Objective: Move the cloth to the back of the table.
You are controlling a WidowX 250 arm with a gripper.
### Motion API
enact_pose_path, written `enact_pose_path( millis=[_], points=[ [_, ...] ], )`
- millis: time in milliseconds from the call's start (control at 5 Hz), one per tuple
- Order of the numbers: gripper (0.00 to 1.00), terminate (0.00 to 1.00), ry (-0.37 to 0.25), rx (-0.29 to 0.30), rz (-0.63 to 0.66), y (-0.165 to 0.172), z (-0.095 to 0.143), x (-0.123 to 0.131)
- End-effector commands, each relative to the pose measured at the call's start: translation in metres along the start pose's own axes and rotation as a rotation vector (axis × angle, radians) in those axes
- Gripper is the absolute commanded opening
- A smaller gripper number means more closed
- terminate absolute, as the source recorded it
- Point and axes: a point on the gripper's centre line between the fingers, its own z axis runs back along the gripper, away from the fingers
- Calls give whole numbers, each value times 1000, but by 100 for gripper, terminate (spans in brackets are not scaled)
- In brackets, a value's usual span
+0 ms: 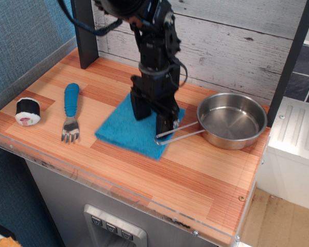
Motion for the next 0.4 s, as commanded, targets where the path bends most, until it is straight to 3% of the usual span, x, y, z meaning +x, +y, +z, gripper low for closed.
enact_pose_path(
  millis=[0, 200],
  points=[
    [100, 0, -28, 25, 66, 49, 5, 19],
    [100, 0, -27, 35, 76, 60, 6, 27]
  ],
)
